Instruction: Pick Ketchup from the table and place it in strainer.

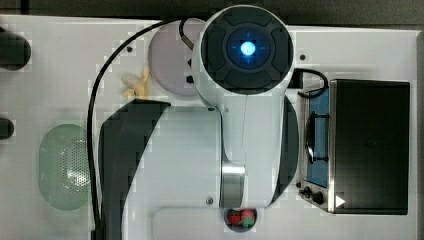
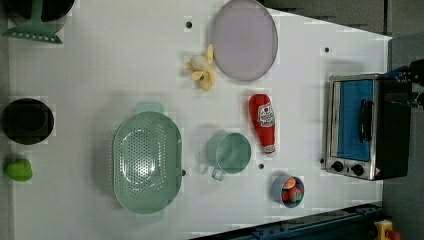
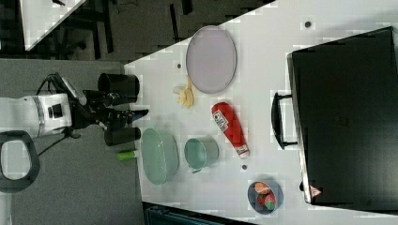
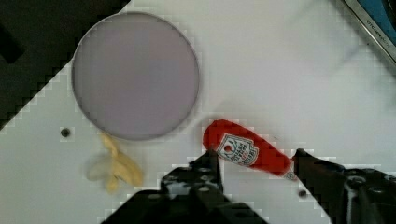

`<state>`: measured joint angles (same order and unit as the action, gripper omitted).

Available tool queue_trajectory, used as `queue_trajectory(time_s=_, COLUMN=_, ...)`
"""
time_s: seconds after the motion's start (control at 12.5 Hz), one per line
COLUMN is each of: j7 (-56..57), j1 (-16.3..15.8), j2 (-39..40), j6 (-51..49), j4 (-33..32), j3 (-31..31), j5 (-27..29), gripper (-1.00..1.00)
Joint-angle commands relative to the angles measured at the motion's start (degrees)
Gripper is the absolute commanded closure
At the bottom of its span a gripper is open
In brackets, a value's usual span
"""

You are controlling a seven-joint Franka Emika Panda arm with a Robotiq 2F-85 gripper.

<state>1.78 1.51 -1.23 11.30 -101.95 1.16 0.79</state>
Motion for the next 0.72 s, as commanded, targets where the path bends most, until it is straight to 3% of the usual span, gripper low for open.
queue_trajectory(time_s=0.08, j7=-1.29, j1=6.04, j2=-12.36, j6=-11.06, j4=-5.14, j3=2.21, j5=1.01, gripper=-0.59)
queue_trajectory(time_s=0.24, j7=-1.12, j1=5.93, j2=-11.98, j6=-10.34, j4=-6.58, j3=2.37, j5=1.01, gripper=-0.99)
queue_trajectory(time_s=0.48, j7=3.30, j1=5.86, j2=-10.18, j6=-6.43, j4=-9.76, j3=3.47, j5=1.01, gripper=-1.00)
queue_trajectory(time_s=0.72, j7=15.87, j1=5.81, j2=-7.60, j6=-0.25, j4=-13.96, j3=4.83, j5=1.01, gripper=-1.00)
